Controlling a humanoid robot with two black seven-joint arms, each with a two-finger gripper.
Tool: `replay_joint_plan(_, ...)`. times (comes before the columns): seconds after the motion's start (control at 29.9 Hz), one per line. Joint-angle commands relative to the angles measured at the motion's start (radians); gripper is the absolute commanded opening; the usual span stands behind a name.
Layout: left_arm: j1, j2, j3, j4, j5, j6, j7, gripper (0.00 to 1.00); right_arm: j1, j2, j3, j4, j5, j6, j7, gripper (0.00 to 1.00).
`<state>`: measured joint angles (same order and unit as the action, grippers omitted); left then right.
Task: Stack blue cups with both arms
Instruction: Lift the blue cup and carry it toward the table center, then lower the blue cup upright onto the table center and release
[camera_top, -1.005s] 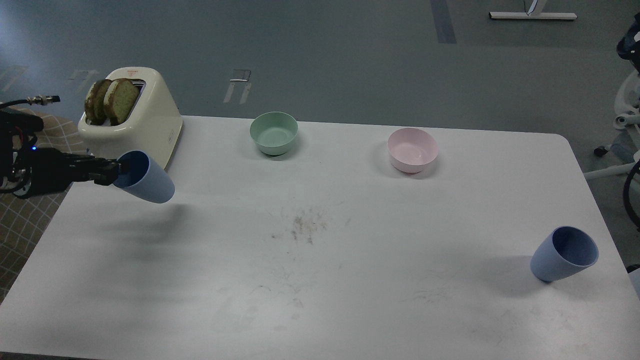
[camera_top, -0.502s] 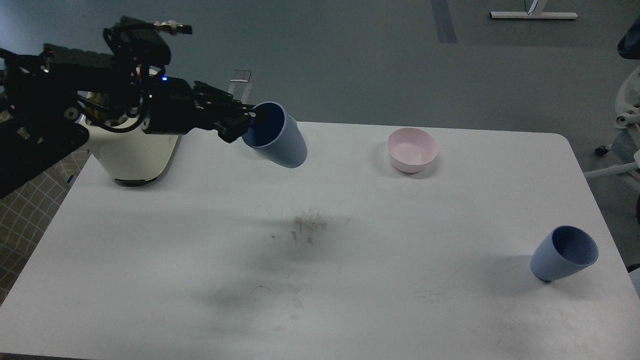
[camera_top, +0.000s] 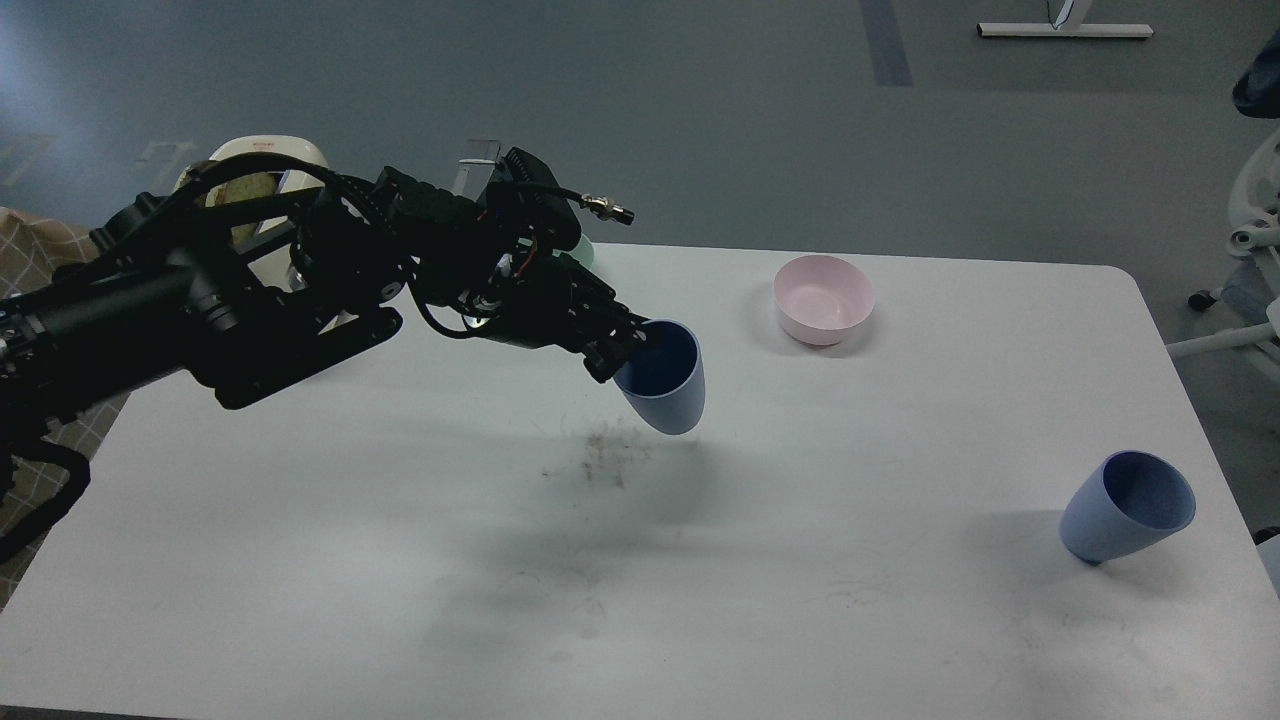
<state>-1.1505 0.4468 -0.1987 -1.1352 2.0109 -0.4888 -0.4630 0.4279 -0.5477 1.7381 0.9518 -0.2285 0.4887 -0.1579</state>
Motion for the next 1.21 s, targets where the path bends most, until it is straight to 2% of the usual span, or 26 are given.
replay_joint_plan(0.0,0.005,-0.059,0.005,0.1,0.008,0.0,0.001,0.0,0.0,0.0,0.0,0.001,0.0,0.0,0.0,1.0)
replay_joint_plan(0.23,0.002,-0.071,0.136,0.172,0.003,0.0,-0.002,0.0,0.0,0.0,0.0,-0.001,0.0,0.0,0.0,1.0)
replay_joint_plan(0.77,-0.005,-0.072,0.127,0.19,-0.037,0.0,0.003,0.0,0.0,0.008,0.0,0.002,0.0,0.0,0.0,1.0)
replay_joint_plan(1.17,-0.02,-0.16,0.131,0.27,-0.069,0.0,0.003,0.0,-0.001,0.009,0.0,0.001,0.0,0.0,0.0,1.0)
